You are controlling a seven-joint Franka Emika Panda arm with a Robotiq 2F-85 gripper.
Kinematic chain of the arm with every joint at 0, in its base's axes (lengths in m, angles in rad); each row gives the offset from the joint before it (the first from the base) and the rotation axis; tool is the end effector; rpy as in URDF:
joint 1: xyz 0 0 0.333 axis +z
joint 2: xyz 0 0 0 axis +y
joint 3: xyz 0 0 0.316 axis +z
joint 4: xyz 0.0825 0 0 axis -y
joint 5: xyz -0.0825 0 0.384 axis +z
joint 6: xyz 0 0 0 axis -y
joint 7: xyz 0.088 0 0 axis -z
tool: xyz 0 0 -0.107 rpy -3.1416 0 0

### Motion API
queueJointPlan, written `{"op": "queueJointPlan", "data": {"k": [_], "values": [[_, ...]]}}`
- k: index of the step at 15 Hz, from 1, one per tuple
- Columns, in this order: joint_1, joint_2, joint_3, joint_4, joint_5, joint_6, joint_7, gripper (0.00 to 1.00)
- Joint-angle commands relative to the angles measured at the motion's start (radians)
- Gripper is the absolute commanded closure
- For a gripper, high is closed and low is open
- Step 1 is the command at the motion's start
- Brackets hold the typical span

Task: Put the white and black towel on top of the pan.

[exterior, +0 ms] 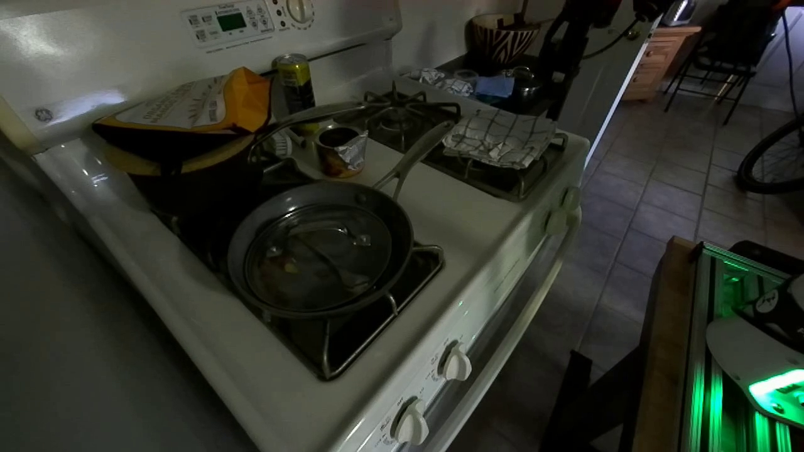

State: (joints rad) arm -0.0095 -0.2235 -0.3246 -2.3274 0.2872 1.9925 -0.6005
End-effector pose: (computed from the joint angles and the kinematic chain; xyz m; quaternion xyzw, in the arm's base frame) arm 0.4402 -0.1369 0.4172 -0.9823 -0.0705 -0.0159 0.1727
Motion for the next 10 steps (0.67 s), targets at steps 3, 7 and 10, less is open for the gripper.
{"op": "queueJointPlan", "data": {"k": [3, 7, 10], "values": [[-0.091, 0.180, -0.004, 0.101, 0.084, -0.037, -0.191, 0.00], [-0.132, 0.252, 0.032, 0.180, 0.130, -0.038, -0.188, 0.00], [-0.151, 0.316, 0.063, 0.252, 0.150, -0.056, -0.225, 0.00]]}}
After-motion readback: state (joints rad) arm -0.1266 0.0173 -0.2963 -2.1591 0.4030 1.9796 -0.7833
